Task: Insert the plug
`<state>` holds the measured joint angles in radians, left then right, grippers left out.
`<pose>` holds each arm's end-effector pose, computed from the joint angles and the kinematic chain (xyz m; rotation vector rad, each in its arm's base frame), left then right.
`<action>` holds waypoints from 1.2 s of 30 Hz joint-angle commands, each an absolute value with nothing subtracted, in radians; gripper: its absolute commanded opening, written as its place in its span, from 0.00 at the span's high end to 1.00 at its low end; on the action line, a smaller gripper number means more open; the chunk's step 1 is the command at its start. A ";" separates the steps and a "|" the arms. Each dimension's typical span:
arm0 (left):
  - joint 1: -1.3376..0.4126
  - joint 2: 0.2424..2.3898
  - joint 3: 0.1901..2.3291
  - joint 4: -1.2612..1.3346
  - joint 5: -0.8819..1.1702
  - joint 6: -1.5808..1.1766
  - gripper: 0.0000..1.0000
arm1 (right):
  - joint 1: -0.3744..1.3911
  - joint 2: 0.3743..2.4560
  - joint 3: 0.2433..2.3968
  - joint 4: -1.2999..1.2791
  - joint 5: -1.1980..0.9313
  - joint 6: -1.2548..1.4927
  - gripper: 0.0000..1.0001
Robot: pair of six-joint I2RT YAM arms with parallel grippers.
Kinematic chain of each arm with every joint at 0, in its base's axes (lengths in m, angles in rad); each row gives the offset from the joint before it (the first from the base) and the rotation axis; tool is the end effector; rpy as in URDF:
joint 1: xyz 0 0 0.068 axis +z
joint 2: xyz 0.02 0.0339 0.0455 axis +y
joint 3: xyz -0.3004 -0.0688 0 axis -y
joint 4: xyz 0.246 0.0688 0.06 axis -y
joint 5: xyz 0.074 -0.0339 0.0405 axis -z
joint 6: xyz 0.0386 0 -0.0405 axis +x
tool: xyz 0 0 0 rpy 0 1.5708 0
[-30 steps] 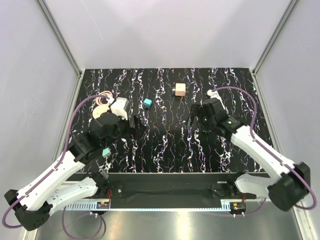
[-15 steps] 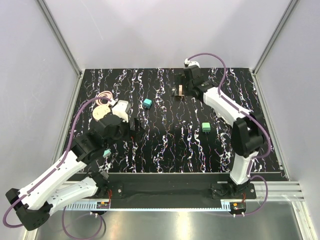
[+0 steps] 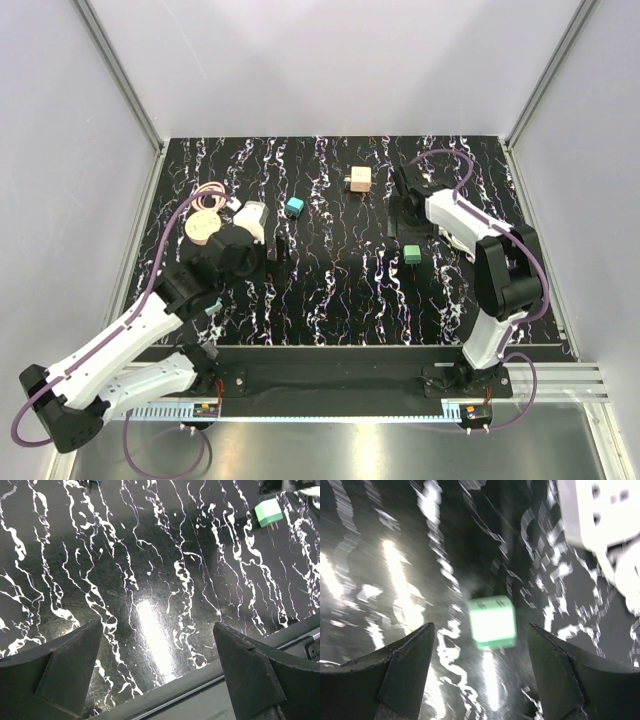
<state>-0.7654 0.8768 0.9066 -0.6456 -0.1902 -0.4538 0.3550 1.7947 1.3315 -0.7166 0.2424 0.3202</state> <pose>0.1228 -0.1079 0.3471 0.2355 2.2028 -0.4825 0.3558 0.1220 0.2471 0.0181 2.6921 -0.1328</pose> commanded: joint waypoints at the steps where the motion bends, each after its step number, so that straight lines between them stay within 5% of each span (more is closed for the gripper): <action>1: -0.764 0.900 0.946 -0.614 -0.153 -0.475 0.01 | 0.331 1.747 1.279 -0.742 0.195 0.339 0.20; 20: -0.759 0.876 0.911 -0.577 -0.051 -0.568 0.03 | 0.319 1.830 1.186 -0.611 0.140 0.316 0.29; 22: -0.759 0.870 0.900 -0.557 -0.037 -0.575 0.03 | 0.319 1.830 1.193 -0.604 0.146 0.310 0.38; 23: -0.759 0.868 0.897 -0.554 -0.034 -0.577 0.03 | 0.319 1.829 1.195 -0.604 0.146 0.307 0.46; 24: -0.759 0.867 0.896 -0.551 -0.031 -0.577 0.04 | 0.319 1.816 1.201 -0.606 0.147 0.305 0.63; 26: -0.759 0.867 0.890 -0.548 -0.028 -0.578 0.04 | 0.321 1.790 1.203 -0.610 0.126 0.305 0.72; 36: -0.644 0.985 0.928 -0.500 0.228 -0.641 0.17 | 0.593 1.428 1.022 -0.402 -0.204 0.227 0.88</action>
